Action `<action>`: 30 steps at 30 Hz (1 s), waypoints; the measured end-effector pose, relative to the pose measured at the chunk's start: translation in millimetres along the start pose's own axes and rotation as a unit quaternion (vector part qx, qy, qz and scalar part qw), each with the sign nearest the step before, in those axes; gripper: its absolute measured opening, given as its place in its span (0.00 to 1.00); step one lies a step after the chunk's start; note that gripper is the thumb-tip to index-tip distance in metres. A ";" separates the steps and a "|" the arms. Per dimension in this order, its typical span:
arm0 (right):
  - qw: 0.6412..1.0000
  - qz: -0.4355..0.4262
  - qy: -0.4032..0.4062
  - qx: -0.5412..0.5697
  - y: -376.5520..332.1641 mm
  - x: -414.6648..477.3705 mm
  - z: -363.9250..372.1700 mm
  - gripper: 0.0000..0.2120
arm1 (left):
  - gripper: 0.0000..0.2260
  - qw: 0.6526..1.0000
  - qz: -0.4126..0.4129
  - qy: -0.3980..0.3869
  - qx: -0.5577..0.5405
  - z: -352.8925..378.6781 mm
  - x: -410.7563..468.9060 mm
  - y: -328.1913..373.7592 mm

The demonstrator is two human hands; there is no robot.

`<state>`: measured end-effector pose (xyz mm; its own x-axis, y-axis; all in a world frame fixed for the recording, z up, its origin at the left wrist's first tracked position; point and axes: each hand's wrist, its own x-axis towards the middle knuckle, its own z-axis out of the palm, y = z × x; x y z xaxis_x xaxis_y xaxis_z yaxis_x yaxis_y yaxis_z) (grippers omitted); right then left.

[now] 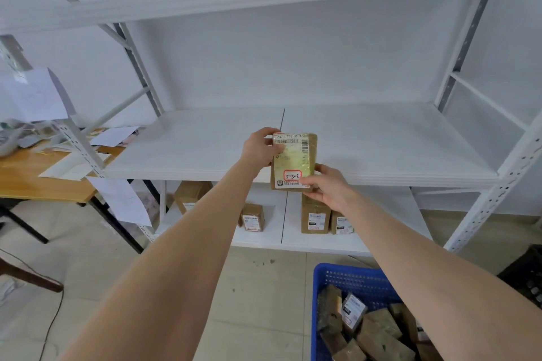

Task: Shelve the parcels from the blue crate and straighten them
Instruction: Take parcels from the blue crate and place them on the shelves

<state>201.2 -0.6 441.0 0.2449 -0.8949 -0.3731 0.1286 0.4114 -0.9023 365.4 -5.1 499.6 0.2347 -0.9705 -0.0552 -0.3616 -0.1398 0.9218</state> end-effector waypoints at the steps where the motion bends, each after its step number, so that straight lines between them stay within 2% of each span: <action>1: 1.000 -0.006 -0.002 -0.006 -2.2 0.8 3.7 0.33 | 0.14 1.000 0.002 0.005 -0.001 -3.7 1.9 0.4; 9: 0.999 -0.014 -0.038 -0.027 -22.3 19.7 29.0 0.30 | 0.14 0.998 0.006 0.053 0.015 -30.9 10.5 6.4; 17: 0.999 -0.007 -0.037 -0.013 -33.0 42.3 69.7 0.26 | 0.15 0.997 0.019 0.074 0.011 -62.9 26.9 4.2; 24: 0.999 -0.022 -0.014 -0.022 -35.7 79.7 120.2 0.25 | 0.15 0.998 0.034 0.056 0.003 -109.4 67.2 -10.7; 30: 0.999 -0.031 0.016 0.013 -38.0 119.5 196.0 0.27 | 0.16 0.998 0.063 0.022 0.012 -179.3 113.7 -26.4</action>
<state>414.0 -89.3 473.0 0.2045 -0.9236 -0.3244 0.1680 0.3596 -0.9179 563.4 -76.5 537.8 0.2254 -0.9712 0.0772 -0.4115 -0.0230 0.9111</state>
